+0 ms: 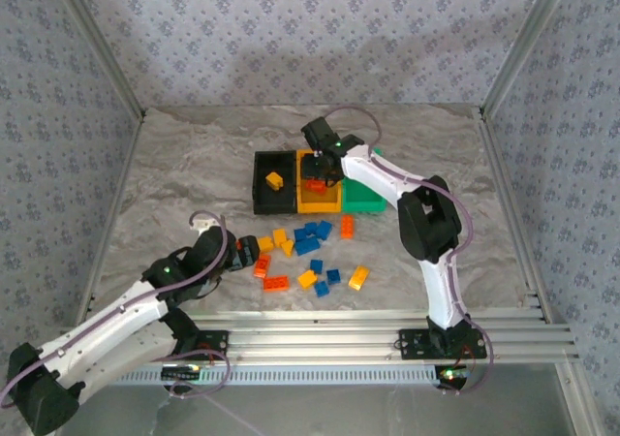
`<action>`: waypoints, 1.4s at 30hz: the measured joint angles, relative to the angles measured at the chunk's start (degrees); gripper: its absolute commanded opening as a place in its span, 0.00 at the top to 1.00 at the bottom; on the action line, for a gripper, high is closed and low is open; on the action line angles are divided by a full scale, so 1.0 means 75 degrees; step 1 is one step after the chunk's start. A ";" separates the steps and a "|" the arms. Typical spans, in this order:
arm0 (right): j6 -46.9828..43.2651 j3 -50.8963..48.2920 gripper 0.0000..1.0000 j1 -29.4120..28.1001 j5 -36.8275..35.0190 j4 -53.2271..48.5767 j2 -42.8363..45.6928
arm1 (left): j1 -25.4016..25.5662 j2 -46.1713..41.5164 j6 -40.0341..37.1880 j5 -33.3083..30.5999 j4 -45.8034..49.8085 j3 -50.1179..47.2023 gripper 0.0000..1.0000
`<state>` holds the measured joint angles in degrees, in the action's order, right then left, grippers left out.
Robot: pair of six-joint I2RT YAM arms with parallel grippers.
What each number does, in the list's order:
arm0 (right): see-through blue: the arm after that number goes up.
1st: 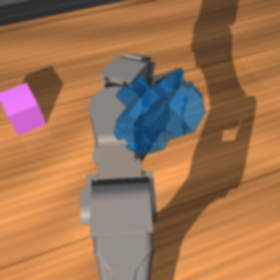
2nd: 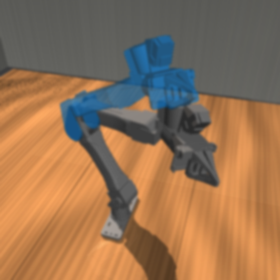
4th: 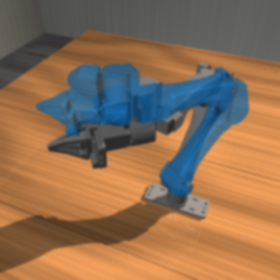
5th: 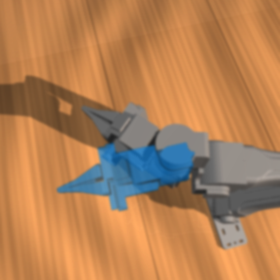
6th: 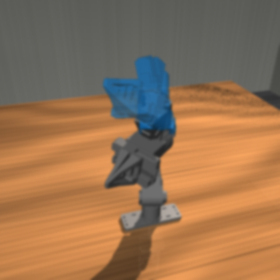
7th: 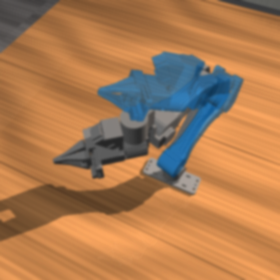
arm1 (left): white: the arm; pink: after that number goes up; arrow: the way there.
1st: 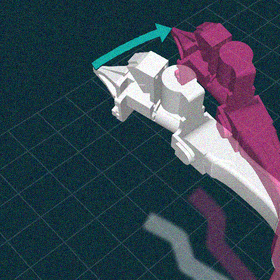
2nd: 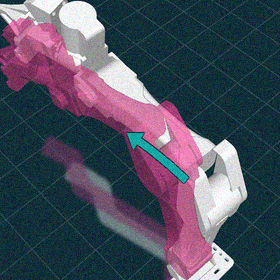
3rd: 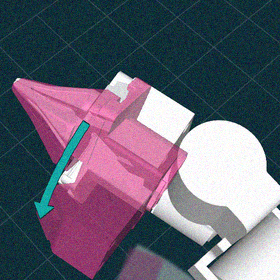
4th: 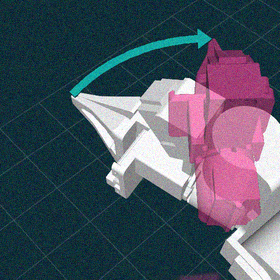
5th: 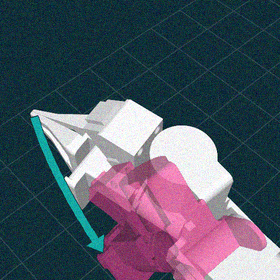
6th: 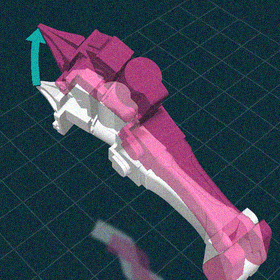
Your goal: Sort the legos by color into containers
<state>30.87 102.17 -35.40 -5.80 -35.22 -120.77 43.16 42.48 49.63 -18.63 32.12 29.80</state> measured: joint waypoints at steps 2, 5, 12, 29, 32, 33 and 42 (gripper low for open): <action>-0.0003 0.0017 0.32 -0.0020 0.0000 0.0020 0.0020 | -0.0175 0.0125 -0.0003 0.0154 -0.0026 -0.0017 0.07; -0.0009 -0.0152 0.31 -0.0076 0.0003 0.0154 0.0242 | -0.0431 0.0428 -0.0058 0.0440 -0.0192 -0.0087 0.12; -0.0017 -0.1370 0.32 -0.0557 0.0003 0.0749 0.1702 | -0.0909 0.1763 -0.0280 0.0924 -0.1139 -0.0172 0.22; 0.0052 -0.4054 0.32 -0.0874 -0.0289 0.1562 0.4645 | -0.1306 0.4016 -0.0530 0.0851 -0.2078 -0.0125 0.53; 0.0085 -0.4246 0.32 -0.0874 -0.0350 0.1614 0.4873 | -0.1311 0.4080 -0.0533 0.0705 -0.1982 -0.0108 0.65; 0.0108 -0.4310 0.32 -0.0871 -0.0356 0.1620 0.4937 | -0.1323 0.4080 -0.0513 0.0691 -0.1964 -0.0105 0.68; 0.0338 -0.5534 0.32 -0.0813 -0.0519 0.1763 0.5718 | -0.1037 0.3535 -0.0624 0.0772 -0.1341 0.0294 0.79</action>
<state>33.41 60.66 -41.50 -9.69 -22.00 -77.89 35.38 68.99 44.95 -12.84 22.06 32.01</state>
